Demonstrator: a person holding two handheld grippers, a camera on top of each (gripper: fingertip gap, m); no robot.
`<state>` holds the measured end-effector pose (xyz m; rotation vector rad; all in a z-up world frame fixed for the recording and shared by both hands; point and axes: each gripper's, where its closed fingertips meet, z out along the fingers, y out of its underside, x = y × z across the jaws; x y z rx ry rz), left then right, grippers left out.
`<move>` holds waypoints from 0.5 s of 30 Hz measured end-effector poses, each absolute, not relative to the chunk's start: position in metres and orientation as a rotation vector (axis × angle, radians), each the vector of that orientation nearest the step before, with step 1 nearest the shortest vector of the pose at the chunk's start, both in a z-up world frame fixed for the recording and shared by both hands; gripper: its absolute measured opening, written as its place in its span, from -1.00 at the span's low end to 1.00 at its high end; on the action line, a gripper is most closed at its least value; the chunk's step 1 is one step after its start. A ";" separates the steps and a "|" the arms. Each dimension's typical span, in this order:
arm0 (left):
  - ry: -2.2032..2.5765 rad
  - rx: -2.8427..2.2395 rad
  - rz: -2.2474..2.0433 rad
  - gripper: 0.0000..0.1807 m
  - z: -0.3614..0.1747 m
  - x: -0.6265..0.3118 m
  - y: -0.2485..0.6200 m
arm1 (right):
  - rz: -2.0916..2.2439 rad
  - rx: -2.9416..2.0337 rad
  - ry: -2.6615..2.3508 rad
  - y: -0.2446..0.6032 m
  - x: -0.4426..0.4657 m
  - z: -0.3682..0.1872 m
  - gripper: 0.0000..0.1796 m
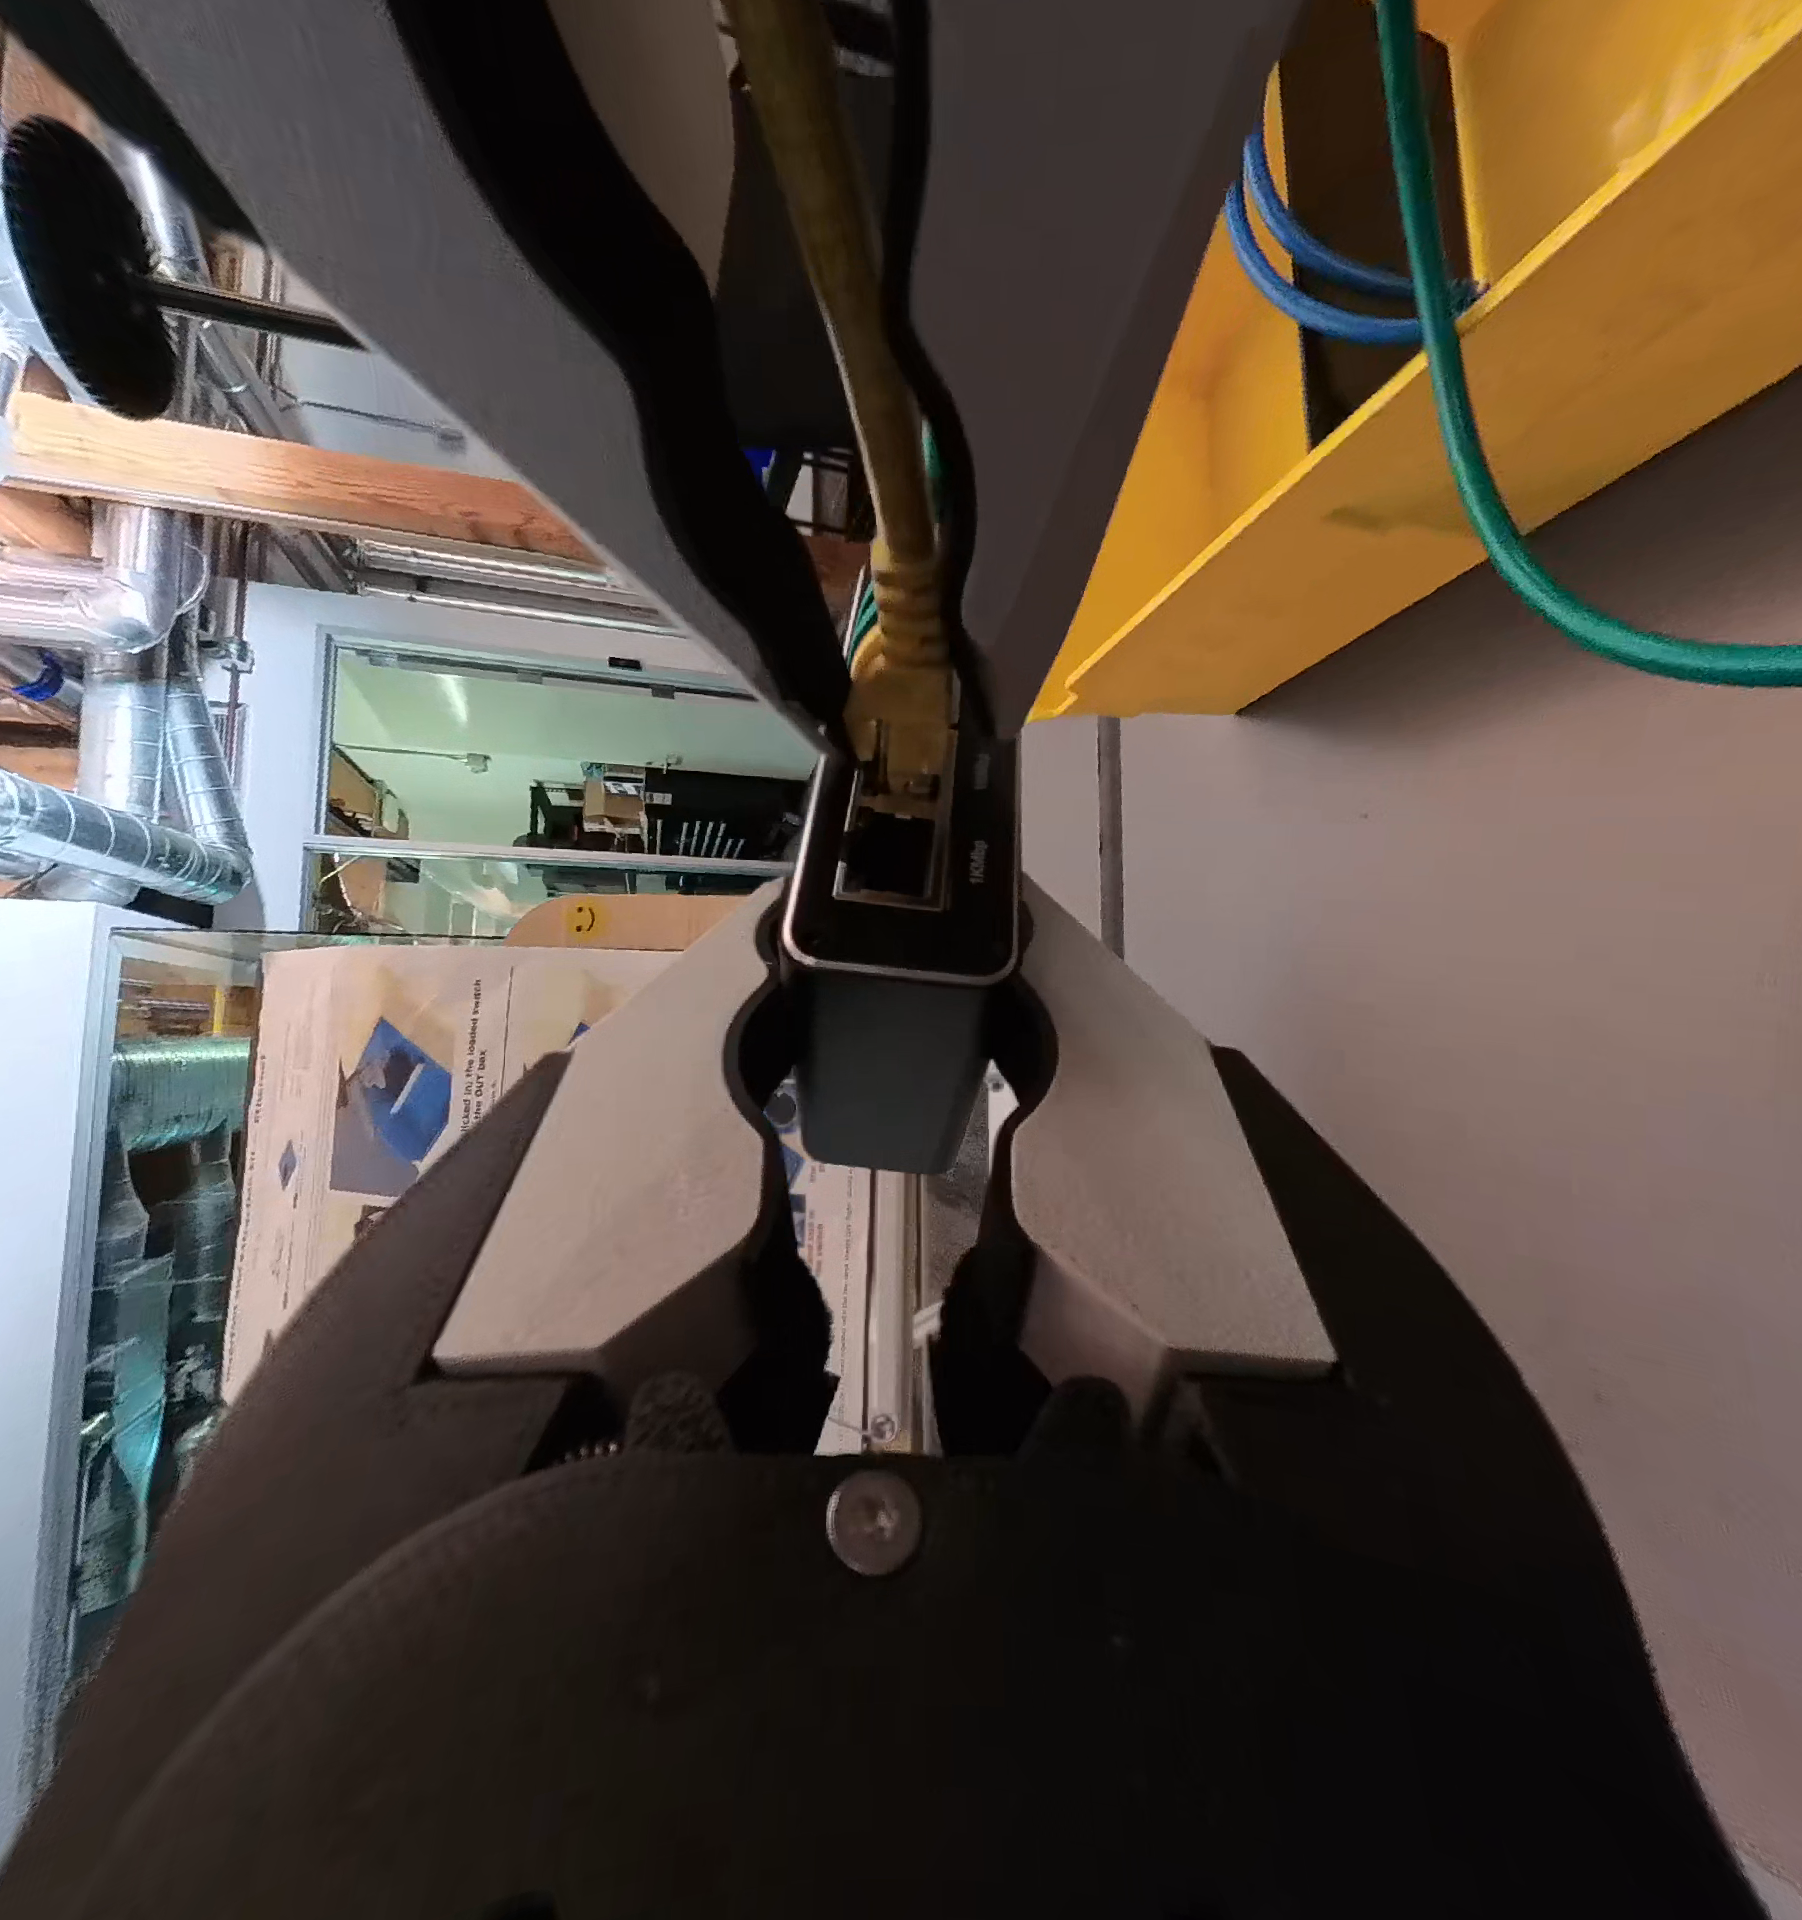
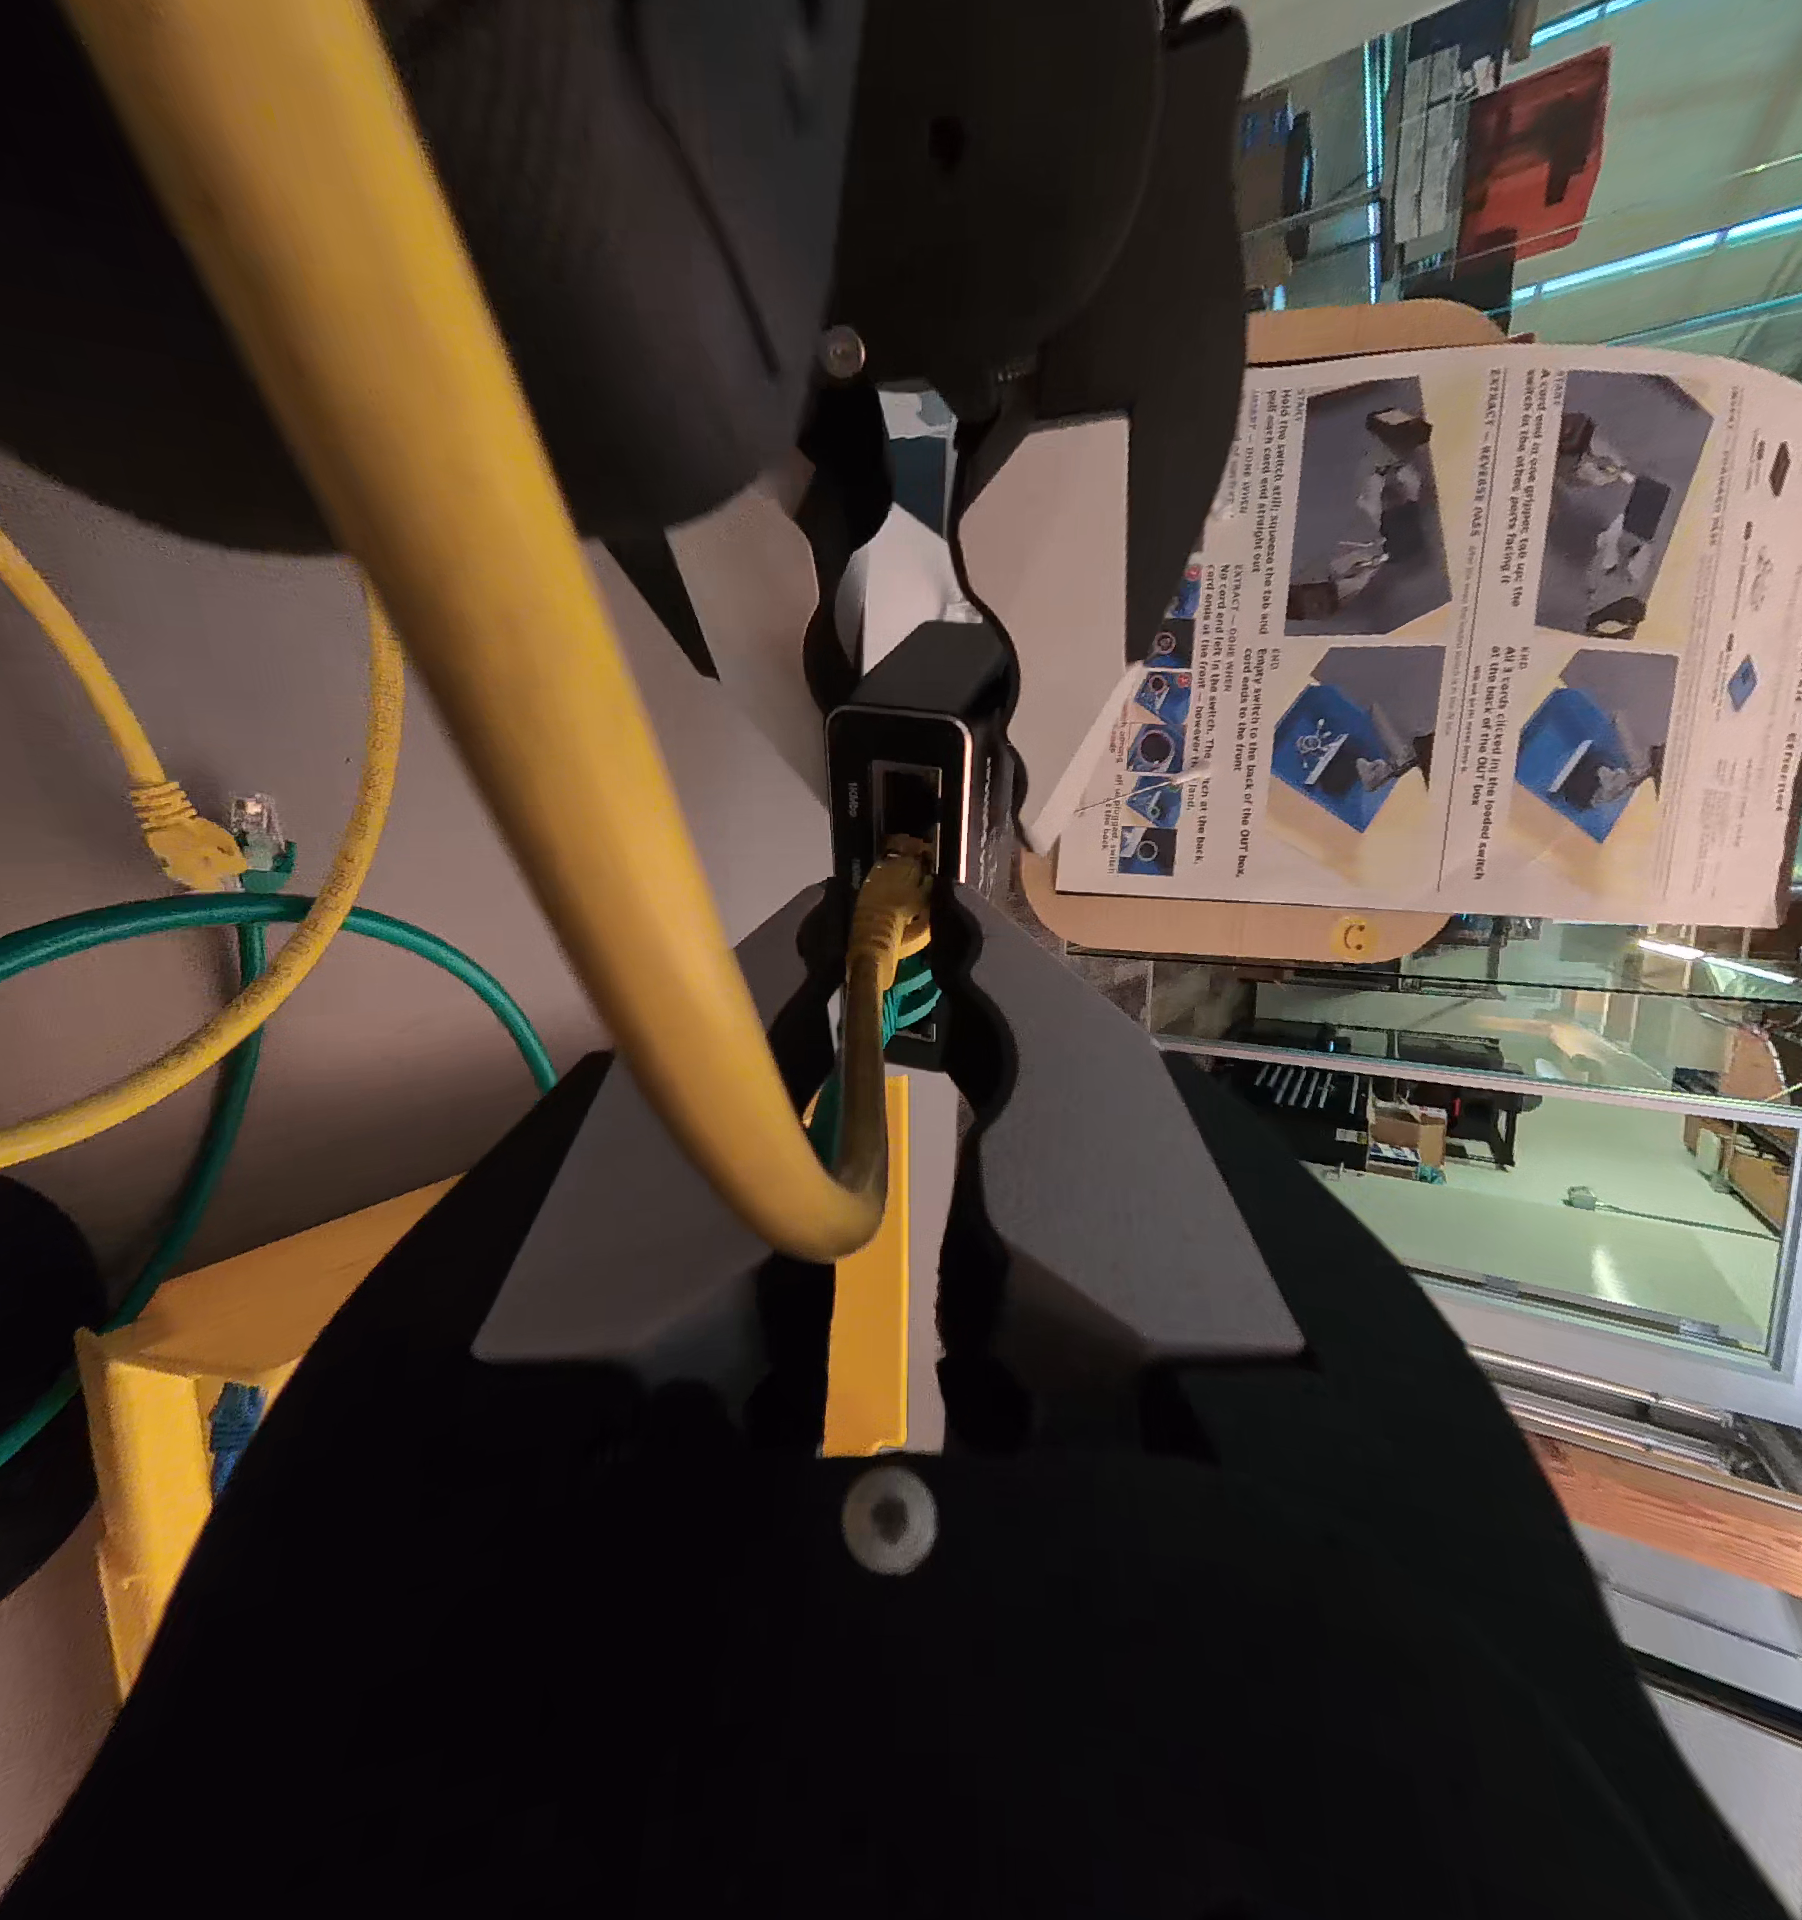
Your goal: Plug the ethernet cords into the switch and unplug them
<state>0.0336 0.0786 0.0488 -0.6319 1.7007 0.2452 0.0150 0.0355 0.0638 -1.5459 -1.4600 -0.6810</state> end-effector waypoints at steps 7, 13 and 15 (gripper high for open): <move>1.732 -0.665 0.229 -0.61 0.039 0.038 0.078 | -0.697 -1.590 -1.477 0.034 0.019 0.056 -0.84; 1.719 -0.639 0.227 -0.63 0.048 0.039 0.067 | -0.683 -1.544 -1.477 0.023 0.018 0.066 -0.84; 1.626 -0.577 0.246 -0.64 0.066 0.033 0.064 | -0.731 -1.441 -1.457 0.021 0.011 0.082 -0.84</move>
